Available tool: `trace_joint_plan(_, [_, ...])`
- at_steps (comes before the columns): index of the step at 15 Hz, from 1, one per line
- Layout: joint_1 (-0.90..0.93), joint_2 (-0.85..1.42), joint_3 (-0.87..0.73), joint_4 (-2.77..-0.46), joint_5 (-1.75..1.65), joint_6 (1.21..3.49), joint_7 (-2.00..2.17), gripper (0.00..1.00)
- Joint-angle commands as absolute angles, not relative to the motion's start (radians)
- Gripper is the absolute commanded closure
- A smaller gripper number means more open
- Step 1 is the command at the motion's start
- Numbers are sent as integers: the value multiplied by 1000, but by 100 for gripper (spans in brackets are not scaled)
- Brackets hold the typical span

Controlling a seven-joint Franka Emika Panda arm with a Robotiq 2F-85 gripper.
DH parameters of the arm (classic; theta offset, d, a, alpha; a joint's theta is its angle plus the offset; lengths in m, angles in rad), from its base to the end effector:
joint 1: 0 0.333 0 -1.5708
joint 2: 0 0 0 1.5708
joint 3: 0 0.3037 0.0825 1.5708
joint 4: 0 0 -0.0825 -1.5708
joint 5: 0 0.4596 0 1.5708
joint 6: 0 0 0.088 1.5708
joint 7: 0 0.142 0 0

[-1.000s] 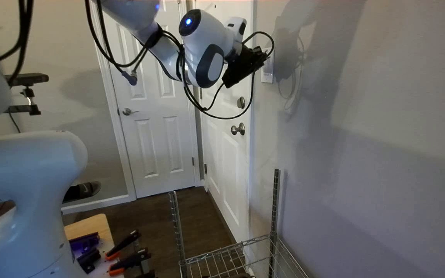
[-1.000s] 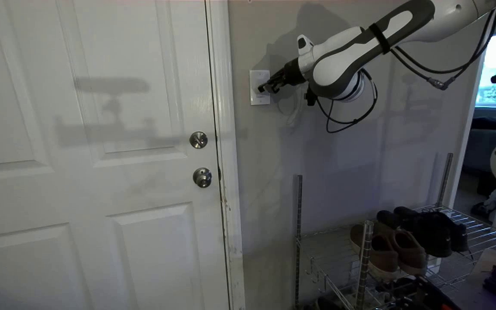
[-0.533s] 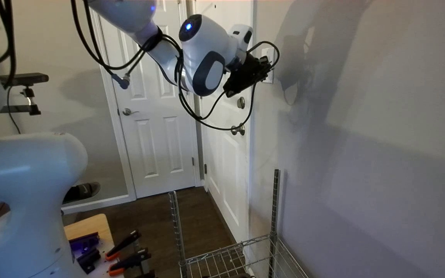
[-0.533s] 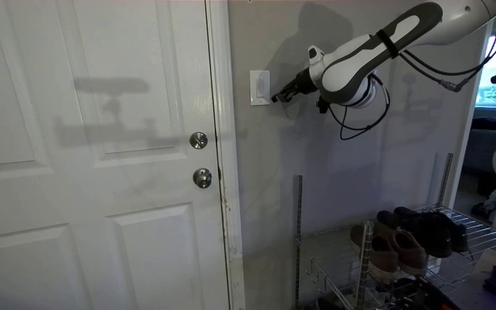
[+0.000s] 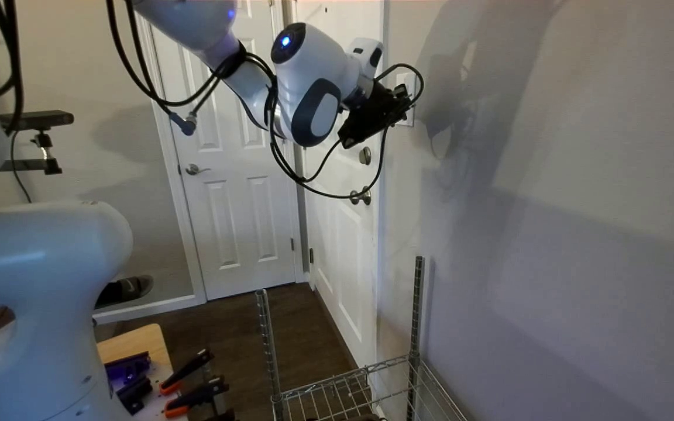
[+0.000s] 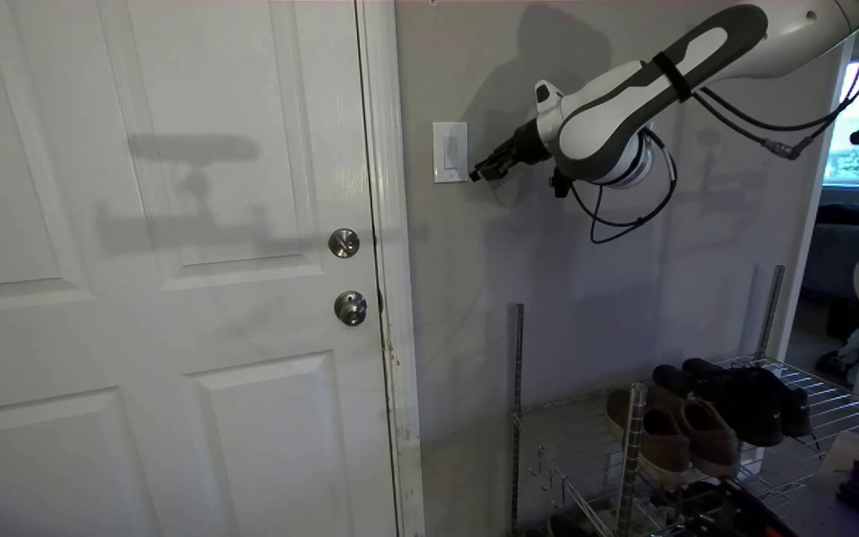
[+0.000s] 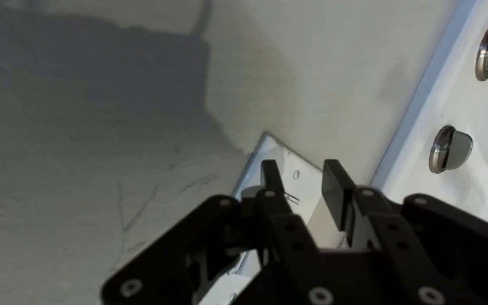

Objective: Turn off the light switch

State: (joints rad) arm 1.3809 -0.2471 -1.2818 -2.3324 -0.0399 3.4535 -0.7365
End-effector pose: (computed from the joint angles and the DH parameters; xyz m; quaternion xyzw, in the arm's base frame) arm 0.6305 0.0473 0.4404 0.7693 0.2936 0.5609 0.0856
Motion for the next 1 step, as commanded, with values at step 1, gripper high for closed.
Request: trace_joint_plan(1, [1381, -247, -1282, -2332, -40, 3454, -736, 67])
